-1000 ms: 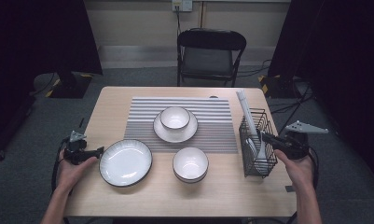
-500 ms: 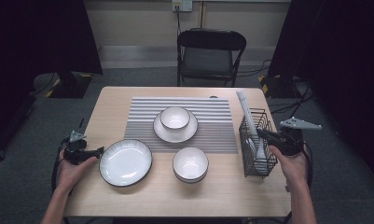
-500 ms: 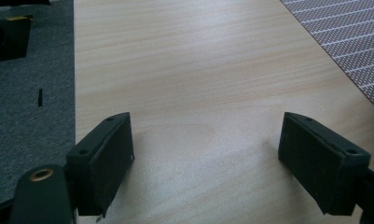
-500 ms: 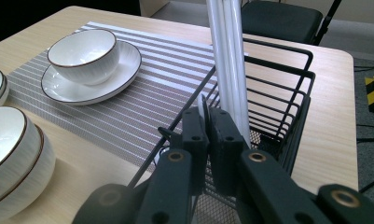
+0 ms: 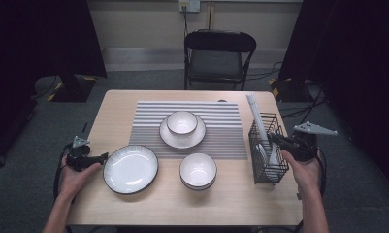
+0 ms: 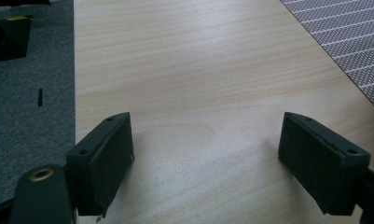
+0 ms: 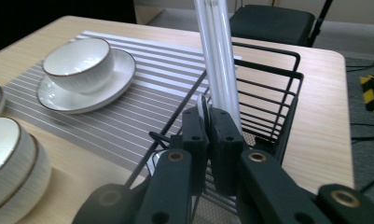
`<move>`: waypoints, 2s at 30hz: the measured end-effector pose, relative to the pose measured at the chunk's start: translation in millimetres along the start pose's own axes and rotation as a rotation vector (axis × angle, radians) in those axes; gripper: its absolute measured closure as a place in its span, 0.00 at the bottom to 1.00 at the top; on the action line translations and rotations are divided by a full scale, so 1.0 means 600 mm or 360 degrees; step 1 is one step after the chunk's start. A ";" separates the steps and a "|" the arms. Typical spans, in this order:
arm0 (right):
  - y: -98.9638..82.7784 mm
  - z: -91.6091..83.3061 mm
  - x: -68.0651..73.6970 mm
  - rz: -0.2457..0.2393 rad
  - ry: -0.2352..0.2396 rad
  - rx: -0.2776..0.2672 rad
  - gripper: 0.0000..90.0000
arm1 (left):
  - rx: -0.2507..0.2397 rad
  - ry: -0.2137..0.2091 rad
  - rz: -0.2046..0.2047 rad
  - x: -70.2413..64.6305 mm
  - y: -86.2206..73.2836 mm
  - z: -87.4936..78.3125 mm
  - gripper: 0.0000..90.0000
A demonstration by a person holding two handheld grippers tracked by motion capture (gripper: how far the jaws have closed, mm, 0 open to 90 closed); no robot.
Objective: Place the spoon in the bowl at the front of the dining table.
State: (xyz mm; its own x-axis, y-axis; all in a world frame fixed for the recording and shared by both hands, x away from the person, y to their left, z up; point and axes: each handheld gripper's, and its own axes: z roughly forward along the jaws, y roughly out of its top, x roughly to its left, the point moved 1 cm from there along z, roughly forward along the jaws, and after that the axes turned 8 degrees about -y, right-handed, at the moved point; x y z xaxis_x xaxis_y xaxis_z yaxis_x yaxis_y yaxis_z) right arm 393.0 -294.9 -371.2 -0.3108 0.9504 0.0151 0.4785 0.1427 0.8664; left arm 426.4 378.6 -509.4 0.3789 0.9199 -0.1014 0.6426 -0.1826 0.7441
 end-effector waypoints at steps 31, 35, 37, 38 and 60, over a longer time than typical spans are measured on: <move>0.049 -0.014 0.031 -0.0022 0.0048 -0.0160 0.96 | 0.0000 0.0000 0.0000 0.000 0.000 0.000 0.19; 0.057 -0.016 0.034 -0.0030 0.0032 -0.0168 0.96 | 0.0000 0.0000 0.0000 0.000 0.000 0.000 0.19; 0.060 -0.018 0.035 -0.0024 0.0021 -0.0185 0.96 | 0.0000 0.0000 0.0000 0.000 0.000 0.000 0.19; 0.062 -0.019 0.035 -0.0024 0.0022 -0.0193 0.96 | 0.0000 0.0000 0.0000 0.000 0.000 0.000 0.19; 0.086 -0.029 0.052 -0.0033 0.0036 -0.0272 0.96 | 0.0000 0.0000 0.0000 0.000 0.000 0.000 0.19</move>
State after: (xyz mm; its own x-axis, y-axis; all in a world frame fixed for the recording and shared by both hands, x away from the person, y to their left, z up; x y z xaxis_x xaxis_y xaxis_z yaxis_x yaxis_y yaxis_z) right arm 393.6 -262.6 -317.4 -0.3385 0.9409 0.0062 0.3256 0.1110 0.9390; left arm 426.3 378.7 -509.5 0.3790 0.9198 -0.1014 0.6426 -0.1827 0.7441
